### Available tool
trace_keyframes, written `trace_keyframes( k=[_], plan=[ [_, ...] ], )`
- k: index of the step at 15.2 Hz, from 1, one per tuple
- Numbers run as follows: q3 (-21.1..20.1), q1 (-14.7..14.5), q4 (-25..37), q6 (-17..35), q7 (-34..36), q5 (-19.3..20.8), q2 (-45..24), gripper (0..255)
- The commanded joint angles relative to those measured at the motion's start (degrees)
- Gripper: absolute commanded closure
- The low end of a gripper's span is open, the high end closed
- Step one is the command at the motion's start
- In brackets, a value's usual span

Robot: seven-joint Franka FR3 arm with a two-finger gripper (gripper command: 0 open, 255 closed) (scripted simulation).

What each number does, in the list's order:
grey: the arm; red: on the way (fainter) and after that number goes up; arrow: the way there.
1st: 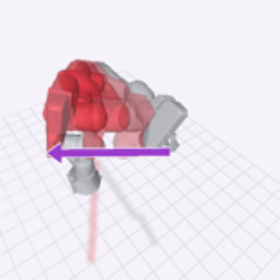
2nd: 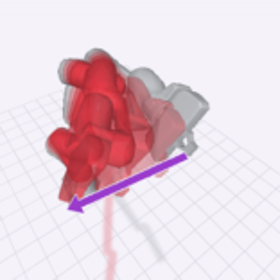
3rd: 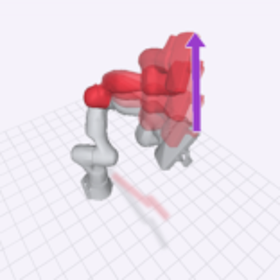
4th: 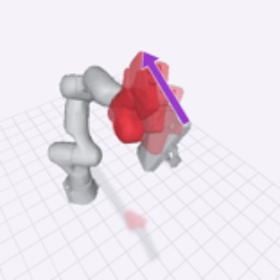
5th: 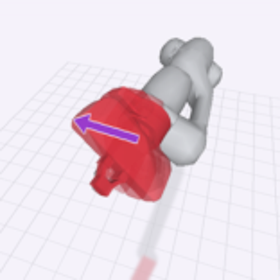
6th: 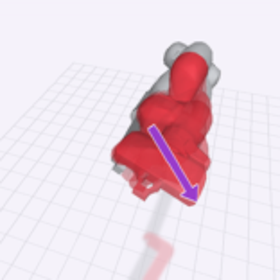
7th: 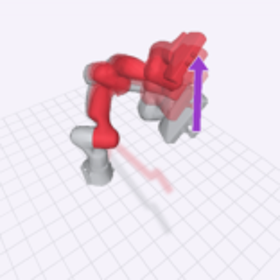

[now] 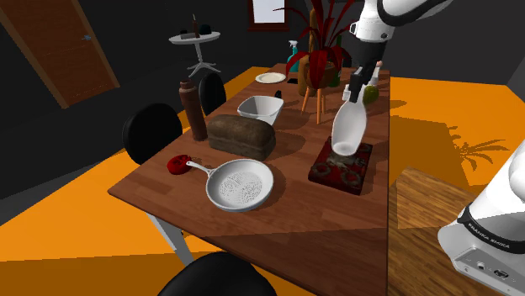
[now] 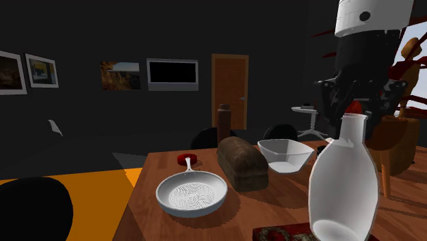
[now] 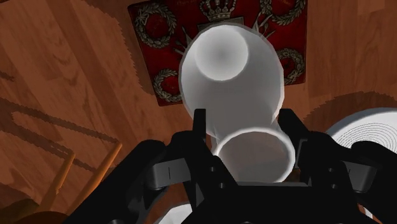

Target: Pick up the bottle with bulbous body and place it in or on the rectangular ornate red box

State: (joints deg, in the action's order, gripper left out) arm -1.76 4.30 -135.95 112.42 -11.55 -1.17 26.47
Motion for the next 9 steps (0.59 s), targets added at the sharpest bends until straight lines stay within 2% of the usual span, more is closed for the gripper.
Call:
trace_keyframes(
  k=[1, 4, 9],
  plan=[
    [0.0, 0.0, -1.4, 1.7, 0.0, 0.0, -0.2, 255],
    [-0.1, 0.0, -3.3, 4.0, 0.0, 0.0, -0.7, 255],
    [-0.1, 0.0, -3.3, 4.0, 0.0, 0.0, -0.7, 255]
  ],
)
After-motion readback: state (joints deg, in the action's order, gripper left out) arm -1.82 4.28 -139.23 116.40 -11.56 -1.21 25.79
